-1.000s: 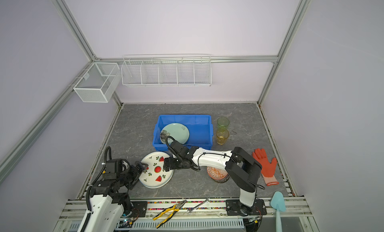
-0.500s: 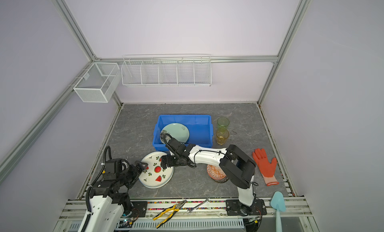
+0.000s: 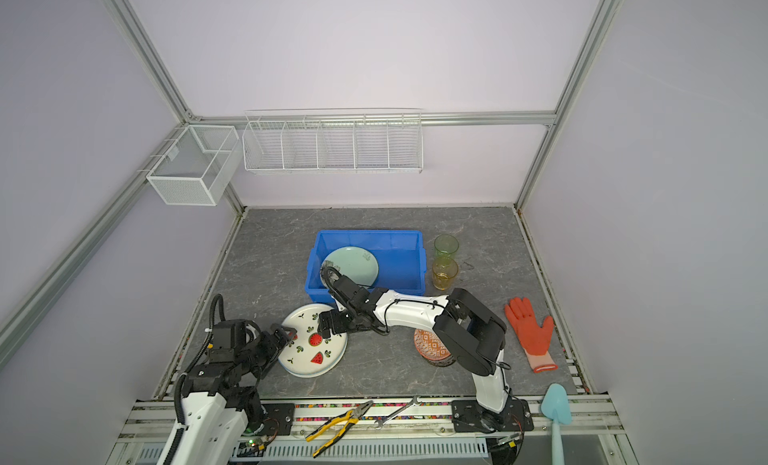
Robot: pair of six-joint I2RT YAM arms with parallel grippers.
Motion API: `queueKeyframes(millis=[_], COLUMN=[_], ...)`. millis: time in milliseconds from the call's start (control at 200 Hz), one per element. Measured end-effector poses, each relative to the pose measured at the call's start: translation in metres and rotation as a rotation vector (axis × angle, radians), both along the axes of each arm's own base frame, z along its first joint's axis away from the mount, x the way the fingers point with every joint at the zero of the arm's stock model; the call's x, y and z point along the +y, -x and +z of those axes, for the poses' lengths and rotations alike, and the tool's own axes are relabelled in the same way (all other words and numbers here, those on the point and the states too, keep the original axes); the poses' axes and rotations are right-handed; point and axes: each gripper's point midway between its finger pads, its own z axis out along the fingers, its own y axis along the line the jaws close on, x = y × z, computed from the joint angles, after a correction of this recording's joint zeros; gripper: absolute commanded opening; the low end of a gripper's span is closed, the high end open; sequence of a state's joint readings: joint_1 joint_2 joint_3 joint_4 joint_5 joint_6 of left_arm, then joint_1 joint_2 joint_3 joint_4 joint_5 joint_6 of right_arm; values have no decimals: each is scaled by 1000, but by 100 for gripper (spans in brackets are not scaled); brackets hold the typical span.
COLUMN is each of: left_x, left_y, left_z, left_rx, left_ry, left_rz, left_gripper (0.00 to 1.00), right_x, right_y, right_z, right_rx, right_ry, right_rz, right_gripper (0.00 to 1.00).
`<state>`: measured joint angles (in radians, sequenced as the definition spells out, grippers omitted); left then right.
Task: Place the mixed dishes into the plastic bin
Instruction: 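Close the left and right grippers on opposite rims of the watermelon plate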
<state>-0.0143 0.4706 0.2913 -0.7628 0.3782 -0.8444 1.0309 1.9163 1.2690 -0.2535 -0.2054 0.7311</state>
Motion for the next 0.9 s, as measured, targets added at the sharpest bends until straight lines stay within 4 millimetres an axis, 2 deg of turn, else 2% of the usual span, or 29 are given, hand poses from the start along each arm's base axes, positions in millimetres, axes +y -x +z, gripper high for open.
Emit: queueKeyframes(millis=[900], left_x=[-1], left_y=[-1], left_z=[2], left_rx=[-16], left_ry=[4], left_rz=[8], left_gripper=[95], right_x=[7], right_y=[2], right_z=[5], right_rx=[-11], right_ry=[-23], right_rz=[32], right_gripper=[100])
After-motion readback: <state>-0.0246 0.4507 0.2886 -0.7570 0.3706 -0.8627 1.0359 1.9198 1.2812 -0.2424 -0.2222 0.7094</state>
